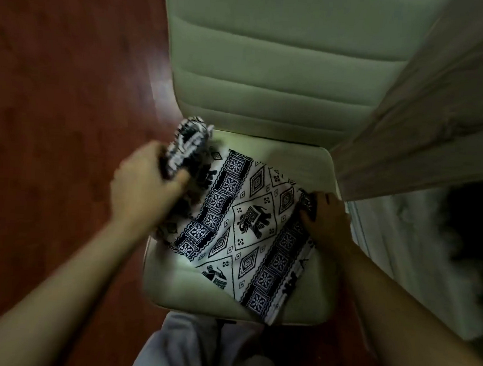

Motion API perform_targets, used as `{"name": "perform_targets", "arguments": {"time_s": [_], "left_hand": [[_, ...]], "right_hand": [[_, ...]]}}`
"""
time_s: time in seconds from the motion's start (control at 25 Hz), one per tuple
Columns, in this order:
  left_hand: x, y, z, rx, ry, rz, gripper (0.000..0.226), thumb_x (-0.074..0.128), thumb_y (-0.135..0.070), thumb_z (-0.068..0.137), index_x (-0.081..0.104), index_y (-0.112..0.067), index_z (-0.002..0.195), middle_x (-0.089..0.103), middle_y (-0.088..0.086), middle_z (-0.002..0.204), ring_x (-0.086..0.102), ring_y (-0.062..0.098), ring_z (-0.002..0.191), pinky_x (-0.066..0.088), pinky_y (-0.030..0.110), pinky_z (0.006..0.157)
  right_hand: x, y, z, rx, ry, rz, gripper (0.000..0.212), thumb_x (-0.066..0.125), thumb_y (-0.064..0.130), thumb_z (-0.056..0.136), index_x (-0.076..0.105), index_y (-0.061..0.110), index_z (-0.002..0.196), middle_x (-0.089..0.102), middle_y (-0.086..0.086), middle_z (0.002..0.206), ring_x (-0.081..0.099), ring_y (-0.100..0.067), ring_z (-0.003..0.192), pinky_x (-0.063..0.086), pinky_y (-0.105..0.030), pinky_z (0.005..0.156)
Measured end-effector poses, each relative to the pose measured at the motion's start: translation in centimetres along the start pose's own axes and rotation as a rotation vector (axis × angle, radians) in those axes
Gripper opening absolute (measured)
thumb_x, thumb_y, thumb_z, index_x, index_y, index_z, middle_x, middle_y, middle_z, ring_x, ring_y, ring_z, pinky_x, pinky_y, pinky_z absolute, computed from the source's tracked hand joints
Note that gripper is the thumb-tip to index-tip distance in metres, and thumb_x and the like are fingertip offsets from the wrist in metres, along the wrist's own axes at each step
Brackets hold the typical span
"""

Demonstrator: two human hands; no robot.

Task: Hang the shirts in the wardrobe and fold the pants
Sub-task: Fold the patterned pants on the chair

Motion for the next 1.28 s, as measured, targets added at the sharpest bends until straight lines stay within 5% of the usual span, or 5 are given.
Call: {"name": "perform_targets", "arguments": {"time_s": [0.4,0.68,0.84,1.08,1.28], "left_hand": [[18.6,-3.9,-10.8,0.14,0.352,0.29,0.08,0.06,-0.044,0.082,0.028,-0.004,0.144,0.026,0.02,0.152,0.039,0.032,0.134,0.045,0.047,0.091],[9.0,1.5,-2.3,0.029,0.046,0.067,0.053,0.041,-0.048,0.084,0.053,-0.021,0.128,0.044,0.008,0.139,0.036,0.028,0.126,0.026,0.044,0.101],[9.4,8.5,-0.2,-0.317,0.561,-0.176,0.094,0.065,-0.068,0.059,0.041,-0.02,0.136,0.05,0.004,0.13,0.051,0.026,0.117,0.04,0.039,0.099],[9.7,7.0,-1.3,-0.318,0.637,-0.532,0.038,0.083,-0.019,0.068,0.064,-0.018,0.101,0.071,0.01,0.102,0.069,0.019,0.079,0.057,0.035,0.077],[6.8,-0.9,-6.2,0.333,0.223,0.133,0.04,0.068,-0.013,0.078,0.061,-0.016,0.117,0.06,0.008,0.094,0.061,0.031,0.072,0.05,0.035,0.06]], "right_hand": [[3.0,-1.6,-2.1,-0.344,-0.046,-0.443,0.089,0.084,0.015,0.062,0.036,0.016,0.137,0.054,-0.016,0.135,0.056,-0.036,0.12,0.048,-0.051,0.09],[-0.9,6.6,-3.3,-0.526,-0.235,0.047,0.039,0.059,-0.005,0.075,0.062,0.0,0.113,0.063,-0.022,0.11,0.061,-0.038,0.1,0.053,-0.045,0.086],[1.0,11.6,-3.3,-0.669,0.087,0.11,0.032,0.05,0.002,0.09,0.056,0.001,0.122,0.057,-0.015,0.117,0.055,-0.025,0.104,0.046,-0.027,0.085],[3.0,11.2,-3.0,-0.294,0.4,0.331,0.051,0.038,0.039,0.098,0.036,0.012,0.142,0.036,-0.004,0.146,0.04,-0.02,0.13,0.03,-0.025,0.102],[0.2,11.1,-3.3,0.225,0.568,1.203,0.098,0.026,0.081,0.068,0.017,0.024,0.147,0.035,-0.02,0.148,0.039,-0.038,0.133,0.041,-0.05,0.103]]}}
Point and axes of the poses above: each hand's wrist, its own z-axis towards the middle knuckle, its own x-axis out of the palm, y = z × x, the point moved 5 cm from there along z, towards the middle knuckle
